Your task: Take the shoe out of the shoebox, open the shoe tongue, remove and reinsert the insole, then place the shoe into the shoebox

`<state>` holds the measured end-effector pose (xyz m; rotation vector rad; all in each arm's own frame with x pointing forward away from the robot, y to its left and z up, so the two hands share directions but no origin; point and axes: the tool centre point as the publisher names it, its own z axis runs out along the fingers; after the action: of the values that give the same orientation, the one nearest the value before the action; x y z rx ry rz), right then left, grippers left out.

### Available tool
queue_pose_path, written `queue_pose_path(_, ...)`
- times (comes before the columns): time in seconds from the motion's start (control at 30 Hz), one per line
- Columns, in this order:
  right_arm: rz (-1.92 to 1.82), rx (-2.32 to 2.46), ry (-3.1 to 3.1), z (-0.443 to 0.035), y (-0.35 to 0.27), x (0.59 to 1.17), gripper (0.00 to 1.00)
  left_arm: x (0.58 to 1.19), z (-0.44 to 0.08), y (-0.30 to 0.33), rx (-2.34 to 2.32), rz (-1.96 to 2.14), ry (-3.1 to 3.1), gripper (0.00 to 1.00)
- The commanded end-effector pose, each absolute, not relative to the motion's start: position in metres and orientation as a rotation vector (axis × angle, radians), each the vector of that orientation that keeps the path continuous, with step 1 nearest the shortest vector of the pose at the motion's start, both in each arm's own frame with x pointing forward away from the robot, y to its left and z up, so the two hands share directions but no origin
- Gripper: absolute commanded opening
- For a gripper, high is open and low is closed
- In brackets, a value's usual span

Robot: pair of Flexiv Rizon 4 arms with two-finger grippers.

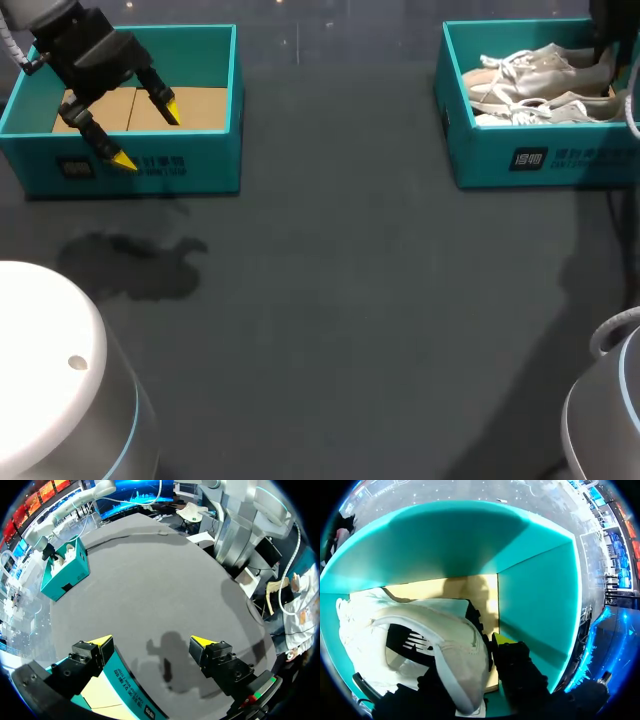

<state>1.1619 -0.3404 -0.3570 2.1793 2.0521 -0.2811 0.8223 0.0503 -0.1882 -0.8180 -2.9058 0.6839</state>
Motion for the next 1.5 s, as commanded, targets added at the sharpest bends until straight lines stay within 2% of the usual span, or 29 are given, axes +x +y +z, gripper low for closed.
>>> queue_pose_path(0.03, -0.291, 2.18, 2.06, -0.356, -0.34, 1.168, 0.28, 0.823, -0.188, 0.05, -0.82, 0.68, -2.904, 1.0)
queue_pose_path(0.33, -0.283, 2.171, 2.066, -0.354, -0.335, 1.167, 0.4, 0.823, -0.188, 0.05, -0.82, 0.68, -2.904, 1.0)
queue_pose_path(0.73, -0.272, 2.173, 2.052, -0.346, -0.332, 1.163, 0.45, 0.823, -0.188, 0.05, -0.82, 0.68, -2.904, 1.0)
queue_pose_path(0.83, -0.265, 2.171, 2.049, -0.343, -0.331, 1.163, 0.49, 0.823, -0.188, 0.05, -0.82, 0.68, -2.904, 1.0)
queue_pose_path(0.9, -0.263, 2.17, 2.047, -0.341, -0.331, 1.163, 0.64, 0.823, -0.188, 0.05, -0.82, 0.68, -2.904, 1.0)
queue_pose_path(1.03, -0.257, 2.171, 2.038, -0.337, -0.332, 1.162, 0.88, 0.823, -0.188, 0.05, -0.82, 0.68, -2.904, 1.0)
queue_pose_path(1.07, -0.255, 2.172, 2.035, -0.336, -0.333, 1.162, 0.99, 0.823, -0.188, 0.05, -0.82, 0.68, -2.904, 1.0)
queue_pose_path(1.2, -0.226, 2.175, 2.019, -0.325, -0.33, 1.159, 1.0, 0.823, -0.188, 0.05, -0.82, 0.68, -2.904, 1.0)
queue_pose_path(1.5, -0.112, 2.15, 2.029, -0.266, -0.307, 1.149, 1.0, 0.823, -0.188, 0.05, -0.82, 0.68, -2.904, 1.0)
